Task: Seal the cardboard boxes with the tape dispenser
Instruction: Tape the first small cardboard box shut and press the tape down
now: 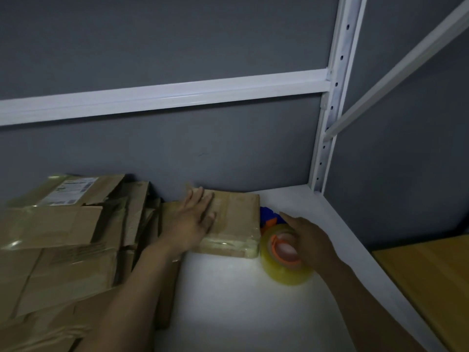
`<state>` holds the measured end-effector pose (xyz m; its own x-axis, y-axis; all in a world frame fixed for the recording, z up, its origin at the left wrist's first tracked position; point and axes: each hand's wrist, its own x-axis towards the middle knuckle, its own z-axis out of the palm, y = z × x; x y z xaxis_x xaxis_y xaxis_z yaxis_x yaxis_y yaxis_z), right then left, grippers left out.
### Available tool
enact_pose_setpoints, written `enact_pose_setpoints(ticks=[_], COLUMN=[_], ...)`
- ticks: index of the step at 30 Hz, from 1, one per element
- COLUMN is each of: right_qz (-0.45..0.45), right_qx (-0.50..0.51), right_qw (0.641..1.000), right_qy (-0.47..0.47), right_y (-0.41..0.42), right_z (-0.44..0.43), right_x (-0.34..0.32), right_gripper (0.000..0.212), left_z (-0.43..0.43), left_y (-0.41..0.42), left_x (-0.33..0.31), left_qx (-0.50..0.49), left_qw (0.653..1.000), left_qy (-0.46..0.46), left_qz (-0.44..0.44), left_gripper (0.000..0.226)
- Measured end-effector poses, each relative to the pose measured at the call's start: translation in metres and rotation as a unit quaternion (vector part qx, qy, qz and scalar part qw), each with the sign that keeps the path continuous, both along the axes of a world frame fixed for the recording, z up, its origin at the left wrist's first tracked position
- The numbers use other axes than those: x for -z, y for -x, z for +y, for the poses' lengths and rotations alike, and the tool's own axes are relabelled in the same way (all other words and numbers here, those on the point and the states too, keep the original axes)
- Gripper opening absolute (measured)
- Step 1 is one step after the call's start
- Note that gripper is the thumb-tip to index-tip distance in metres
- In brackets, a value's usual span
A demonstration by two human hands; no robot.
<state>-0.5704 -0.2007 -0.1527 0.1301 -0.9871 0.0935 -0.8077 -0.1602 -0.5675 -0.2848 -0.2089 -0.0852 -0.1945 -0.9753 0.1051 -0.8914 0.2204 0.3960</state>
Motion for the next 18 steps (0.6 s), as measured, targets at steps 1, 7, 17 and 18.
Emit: enact_pose_setpoints(ticks=[1, 7, 17, 18], right_qz=[-0.006, -0.007, 0.017, 0.051], right_qx=[-0.01, -0.002, 0.141, 0.134], right_qw=[1.0, 1.0, 0.99, 0.989], right_qy=[0.002, -0.001, -0.019, -0.036], right_y=[0.002, 0.01, 0.062, 0.062], right_z=[0.003, 0.015, 0.028, 0.027], right_x=[0.0, -0.002, -0.003, -0.007], right_gripper=[0.059, 0.053, 0.037, 0.04], left_z=[0.0, 0.005, -0.001, 0.0], left_y=[0.002, 0.014, 0.016, 0.018], left_x=[0.0, -0.001, 0.004, 0.003], left_qx=[-0.015, -0.055, -0.086, -0.079], left_qw=[0.999, 0.989, 0.993, 0.994], left_qy=[-0.013, -0.081, -0.066, -0.062], left_qz=[-0.033, -0.114, -0.051, -0.035], left_gripper=[0.073, 0.076, 0.087, 0.09])
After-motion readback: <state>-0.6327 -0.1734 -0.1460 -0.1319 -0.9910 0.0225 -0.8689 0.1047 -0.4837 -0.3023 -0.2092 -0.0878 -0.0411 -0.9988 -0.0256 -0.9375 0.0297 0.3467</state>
